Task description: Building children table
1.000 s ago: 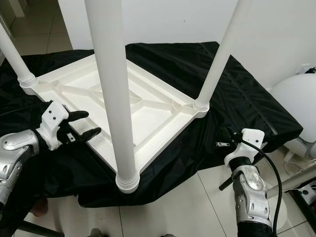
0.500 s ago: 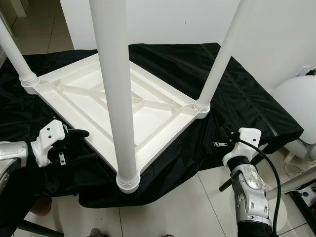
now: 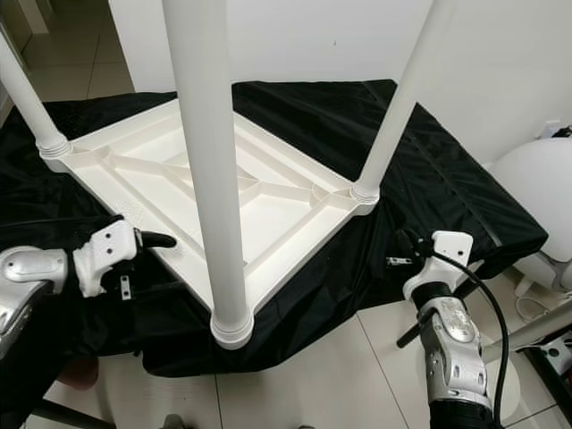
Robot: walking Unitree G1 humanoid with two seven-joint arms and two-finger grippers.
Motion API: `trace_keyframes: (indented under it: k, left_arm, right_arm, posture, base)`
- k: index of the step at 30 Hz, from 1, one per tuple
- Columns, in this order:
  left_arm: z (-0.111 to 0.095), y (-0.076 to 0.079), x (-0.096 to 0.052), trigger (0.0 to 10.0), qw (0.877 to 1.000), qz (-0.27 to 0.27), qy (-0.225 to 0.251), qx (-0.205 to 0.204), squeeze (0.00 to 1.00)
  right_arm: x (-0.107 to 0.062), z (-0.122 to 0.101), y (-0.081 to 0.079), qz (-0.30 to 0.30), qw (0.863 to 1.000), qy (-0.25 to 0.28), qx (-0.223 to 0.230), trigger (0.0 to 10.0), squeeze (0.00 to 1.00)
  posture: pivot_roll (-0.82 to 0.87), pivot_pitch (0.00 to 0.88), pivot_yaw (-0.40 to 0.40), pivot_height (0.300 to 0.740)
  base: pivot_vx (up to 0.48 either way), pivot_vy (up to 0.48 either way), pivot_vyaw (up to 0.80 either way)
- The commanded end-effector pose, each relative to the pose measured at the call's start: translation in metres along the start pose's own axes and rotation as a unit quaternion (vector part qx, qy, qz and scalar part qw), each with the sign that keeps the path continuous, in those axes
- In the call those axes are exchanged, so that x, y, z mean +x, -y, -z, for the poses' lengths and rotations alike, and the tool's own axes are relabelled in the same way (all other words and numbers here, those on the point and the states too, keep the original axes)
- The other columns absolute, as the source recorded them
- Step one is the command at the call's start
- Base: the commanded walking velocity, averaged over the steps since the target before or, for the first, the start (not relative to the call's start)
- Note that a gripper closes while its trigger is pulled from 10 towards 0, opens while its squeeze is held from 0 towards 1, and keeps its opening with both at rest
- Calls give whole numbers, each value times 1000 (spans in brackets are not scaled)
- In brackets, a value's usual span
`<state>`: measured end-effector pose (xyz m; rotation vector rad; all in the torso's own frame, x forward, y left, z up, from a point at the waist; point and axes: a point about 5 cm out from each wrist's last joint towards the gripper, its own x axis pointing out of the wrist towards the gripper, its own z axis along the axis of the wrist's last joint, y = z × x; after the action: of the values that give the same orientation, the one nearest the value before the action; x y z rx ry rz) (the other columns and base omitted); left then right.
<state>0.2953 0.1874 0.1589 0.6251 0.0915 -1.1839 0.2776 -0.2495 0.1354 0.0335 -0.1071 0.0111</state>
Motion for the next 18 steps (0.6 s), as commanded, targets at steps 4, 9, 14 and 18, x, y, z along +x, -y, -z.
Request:
trace_keyframes:
  k: [4,9,14,18]
  left_arm:
    - [0,13,6,10000,992,127,-5,15,0]
    - [2,17,12,10000,989,150,-7,19,0]
    - [7,26,14,10000,984,174,-11,14,0]
    - [10,30,14,10000,982,189,-19,8,0]
  right_arm:
    - [-3,-1,2,6,1000,1,-6,10000,0]
    - [-7,0,2,12,1000,0,-6,10000,0]
    - [-11,0,4,21,1000,1,-9,10000,0]
    - [-13,1,5,25,1000,0,-9,10000,0]
  posture:
    - [-19,35,-6,740]
    - [-27,39,6,740]
    - [-44,46,22,740]
    - [-45,48,24,740]
  base:
    - [0,0,0]
    - [0,0,0]
    - [0,0,0]
    - [0,0,0]
